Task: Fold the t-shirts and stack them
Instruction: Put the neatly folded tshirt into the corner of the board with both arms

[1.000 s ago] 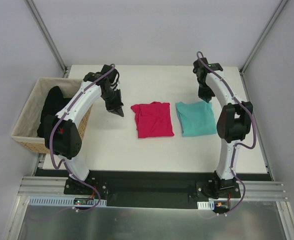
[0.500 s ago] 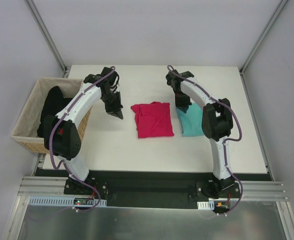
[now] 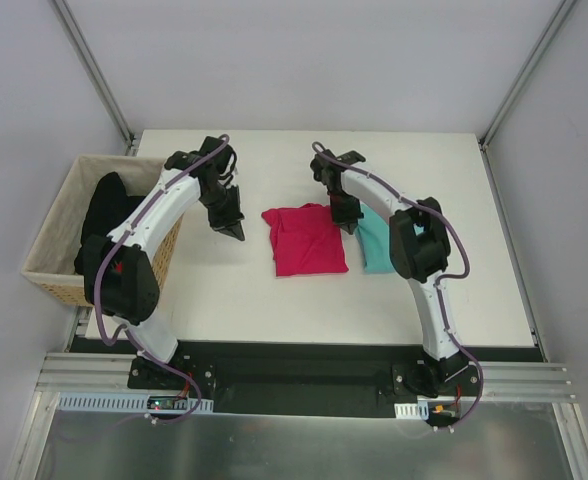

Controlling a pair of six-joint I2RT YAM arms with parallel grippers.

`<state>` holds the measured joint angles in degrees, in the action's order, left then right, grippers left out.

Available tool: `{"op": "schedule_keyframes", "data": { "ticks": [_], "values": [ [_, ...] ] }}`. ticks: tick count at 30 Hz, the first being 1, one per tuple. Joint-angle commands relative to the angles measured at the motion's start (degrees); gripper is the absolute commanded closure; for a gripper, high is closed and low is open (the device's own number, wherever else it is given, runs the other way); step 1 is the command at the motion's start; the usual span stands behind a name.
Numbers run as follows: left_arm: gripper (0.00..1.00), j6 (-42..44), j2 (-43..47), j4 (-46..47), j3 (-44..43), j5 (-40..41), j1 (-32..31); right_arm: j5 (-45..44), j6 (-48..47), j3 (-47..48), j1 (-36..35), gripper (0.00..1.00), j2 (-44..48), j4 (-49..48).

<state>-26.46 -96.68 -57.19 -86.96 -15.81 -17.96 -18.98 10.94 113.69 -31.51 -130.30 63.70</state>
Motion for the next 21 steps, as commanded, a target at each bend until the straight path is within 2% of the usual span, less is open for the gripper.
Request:
{"op": "schedule_keyframes", "data": {
  "ticks": [1,21],
  "values": [
    [1.00,0.8,3.7,-0.6,1.7,1.6,0.1,1.6,1.8,-2.1,-1.5,0.99,-0.8,0.0],
    [1.00,0.5,6.4,-0.6,5.1,2.4,0.4,3.3,3.0,-3.1,-5.7,0.99,-3.7,-0.4]
  ]
}}
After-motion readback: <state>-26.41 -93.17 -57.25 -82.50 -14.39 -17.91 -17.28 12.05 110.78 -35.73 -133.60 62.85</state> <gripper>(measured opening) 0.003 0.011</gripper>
